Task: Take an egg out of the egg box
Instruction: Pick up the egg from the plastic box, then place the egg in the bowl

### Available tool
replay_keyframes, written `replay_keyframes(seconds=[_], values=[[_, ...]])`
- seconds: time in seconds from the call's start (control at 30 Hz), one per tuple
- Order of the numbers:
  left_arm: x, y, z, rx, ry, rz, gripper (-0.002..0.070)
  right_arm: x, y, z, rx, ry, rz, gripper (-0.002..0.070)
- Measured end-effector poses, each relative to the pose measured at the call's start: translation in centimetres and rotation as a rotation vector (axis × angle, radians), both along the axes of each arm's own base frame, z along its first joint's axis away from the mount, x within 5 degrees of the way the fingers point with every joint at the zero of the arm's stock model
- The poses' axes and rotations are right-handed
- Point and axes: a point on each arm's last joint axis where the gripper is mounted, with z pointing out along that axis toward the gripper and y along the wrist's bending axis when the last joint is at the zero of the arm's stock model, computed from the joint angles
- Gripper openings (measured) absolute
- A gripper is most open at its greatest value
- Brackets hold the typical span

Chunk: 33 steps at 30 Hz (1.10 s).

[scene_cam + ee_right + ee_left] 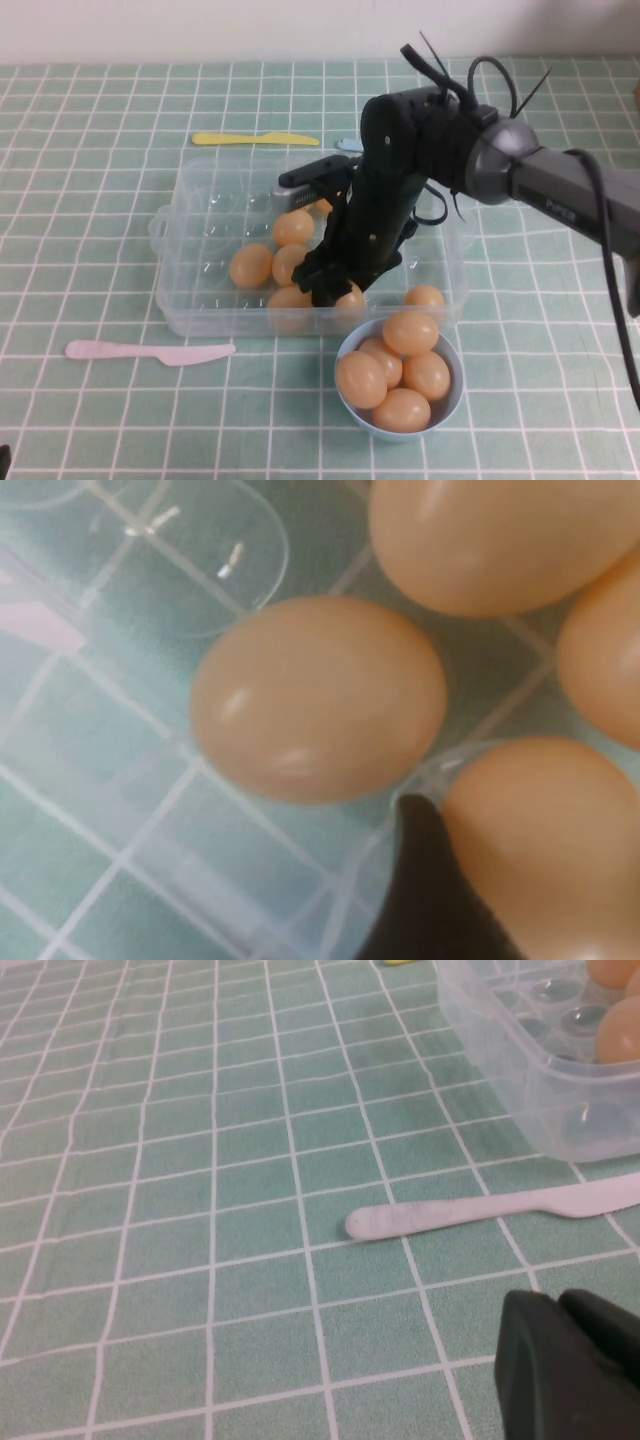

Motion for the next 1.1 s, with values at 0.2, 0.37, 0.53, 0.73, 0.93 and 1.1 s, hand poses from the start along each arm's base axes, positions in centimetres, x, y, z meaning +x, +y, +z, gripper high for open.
replay_keyframes(seconds=[0.2,0.37,0.53,0.73,0.93,1.1], values=[[0.0,0.0,0.0,0.000,0.000,0.000,-0.0004,-1.2,-1.2,5.7,0.027,-0.097,0.013,0.0369],[0.0,0.0,0.0,0.000,0.000,0.000,-0.0004,-3.7,-3.6,11.2,0.022,-0.189,0.024,0.0369],[0.0,0.0,0.0,0.002,0.000,0.000,-0.0004,-7.7,-6.7,13.0,0.010,-0.191,0.027,0.0369],[0.0,0.0,0.0,0.002,0.000,0.000,-0.0004,-11.8,-9.5,12.0,-0.030,-0.193,0.220,0.0368],[0.0,0.0,0.0,0.002,0.000,0.000,-0.0004,-13.3,-8.9,10.2,0.046,-0.171,0.560,0.0368],[0.0,0.0,0.0,0.002,0.000,0.000,-0.0004,-12.3,-7.9,8.6,0.069,-0.228,0.726,0.0368]])
